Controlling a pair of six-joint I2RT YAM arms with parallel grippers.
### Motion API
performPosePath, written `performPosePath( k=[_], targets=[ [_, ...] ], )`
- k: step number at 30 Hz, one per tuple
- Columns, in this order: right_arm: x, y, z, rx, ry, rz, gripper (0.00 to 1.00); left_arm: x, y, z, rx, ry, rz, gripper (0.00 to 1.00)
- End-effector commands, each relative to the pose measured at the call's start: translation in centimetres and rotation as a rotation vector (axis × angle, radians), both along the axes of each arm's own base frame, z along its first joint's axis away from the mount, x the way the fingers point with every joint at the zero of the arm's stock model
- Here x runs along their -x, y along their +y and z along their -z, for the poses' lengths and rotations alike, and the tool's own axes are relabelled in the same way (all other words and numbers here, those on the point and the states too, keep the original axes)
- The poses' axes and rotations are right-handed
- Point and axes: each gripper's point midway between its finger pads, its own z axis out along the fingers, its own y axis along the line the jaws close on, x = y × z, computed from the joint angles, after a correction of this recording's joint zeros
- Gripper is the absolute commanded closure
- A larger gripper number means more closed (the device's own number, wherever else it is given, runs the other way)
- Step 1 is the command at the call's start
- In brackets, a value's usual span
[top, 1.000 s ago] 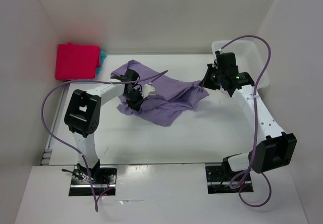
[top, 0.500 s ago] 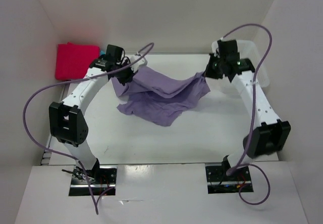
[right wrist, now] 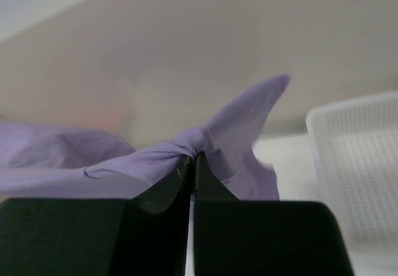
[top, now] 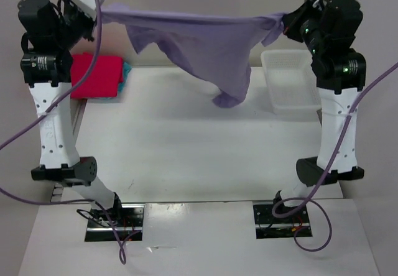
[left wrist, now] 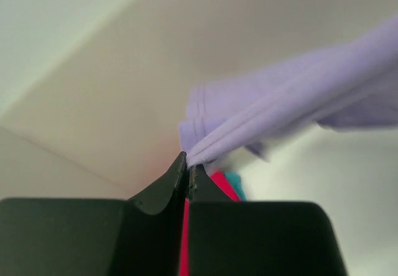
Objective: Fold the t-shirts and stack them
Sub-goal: Flatten out the tshirt
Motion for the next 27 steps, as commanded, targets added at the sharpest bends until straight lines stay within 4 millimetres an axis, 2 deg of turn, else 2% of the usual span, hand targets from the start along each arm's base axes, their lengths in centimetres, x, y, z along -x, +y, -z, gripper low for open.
performPosePath(
  k=[1,2,3,4,5,6,7,8,9,10,11,12,13,14,16,17,19,20,21,22,23,24,25,26,27],
  targets=[
    [-0.9,0.7,8.3,0.084,0.222,0.03,1.0,-0.7,0.7,11.2,-0.092,0.297,0.035,1.0],
    [1.6,0.8,7.4,0.07,0.194,0.029,1.0,-0.5,0.9,12.6,-0.12,0.302,0.03,1.0],
    [1.9,1.2,12.4,0.086,0.316,0.025,1.0,1.1,1.2,12.9,-0.194,0.287,0.031,1.0],
    [2.9,1.8,13.7,0.074,0.341,0.011,1.0,1.6,1.6,19.1,-0.222,0.429,0.015,1.0],
    [5.2,1.4,13.7,0.017,0.336,0.022,1.0,2.1,2.1,21.1,-0.249,0.467,0.0,1.0],
    [6.3,2.0,19.0,0.017,0.466,0.007,1.0,3.5,2.0,22.5,-0.271,0.5,0.001,1.0],
    [7.5,2.9,21.1,-0.013,0.52,-0.03,1.0,4.6,2.2,24.8,-0.287,0.558,0.003,1.0],
    [9.9,3.3,25.7,-0.066,0.636,-0.03,1.0,6.6,2.5,28.7,-0.291,0.654,0.006,1.0],
    [11.3,4.1,28.1,-0.102,0.7,-0.048,1.0,7.8,2.6,30.7,-0.291,0.708,0.007,1.0],
    [13.3,6.5,30.2,-0.146,0.77,-0.139,1.0,9.3,2.9,32.9,-0.308,0.781,0.002,1.0],
    [16.1,7.6,34.5,-0.221,0.888,-0.142,1.0,10.5,3.0,35.1,-0.307,0.849,0.006,1.0],
    [17.3,8.8,36.0,-0.266,0.925,-0.174,1.0,12.5,3.2,38.0,-0.294,0.94,0.013,1.0],
    [18.8,9.9,37.5,-0.3,0.972,-0.2,1.0,13.9,3.2,39.8,-0.295,1.007,0.017,1.0],
    [21.1,10.9,40.3,-0.336,1.069,-0.194,1.0,14.8,3.3,41.2,-0.298,1.05,0.015,1.0],
    [22.4,11.1,41.4,-0.353,1.102,-0.187,1.0,17.6,3.0,44.8,-0.279,1.173,0.034,1.0],
    [22.4,11.1,41.4,-0.353,1.102,-0.187,1.0,18.2,2.9,45.7,-0.265,1.206,0.032,1.0],
    [21.6,10.6,41.8,-0.314,1.1,-0.168,1.0,18.5,2.6,46.4,-0.246,1.231,0.043,1.0],
    [19.8,9.9,40.9,-0.316,1.072,-0.146,1.0,17.9,2.5,46.5,-0.232,1.228,0.044,1.0],
    [18.1,9.3,42.1,-0.232,1.096,-0.152,1.0,16.4,2.6,46.1,-0.236,1.192,0.037,1.0],
    [14.6,9.3,39.7,-0.216,1.016,-0.167,1.0,15.0,2.7,45.4,-0.226,1.168,0.024,1.0],
    [11.4,7.5,38.9,-0.144,0.977,-0.163,1.0,11.2,2.9,42.9,-0.201,1.102,0.002,1.0],
    [8.0,7.0,40.9,-0.09,1.046,-0.138,1.0,8.4,2.8,40.6,-0.191,1.036,-0.013,1.0],
    [2.4,6.9,33.5,-0.071,0.888,-0.142,1.0,5.3,3.1,39.8,-0.171,1.014,-0.029,1.0],
    [-0.9,5.3,31.0,-0.016,0.831,-0.068,1.0,2.4,3.4,36.5,-0.122,0.937,-0.086,1.0],
    [-3.8,4.3,27.5,0.025,0.751,-0.03,1.0,-2.4,3.7,26.8,-0.087,0.674,-0.128,1.0]
  ],
)
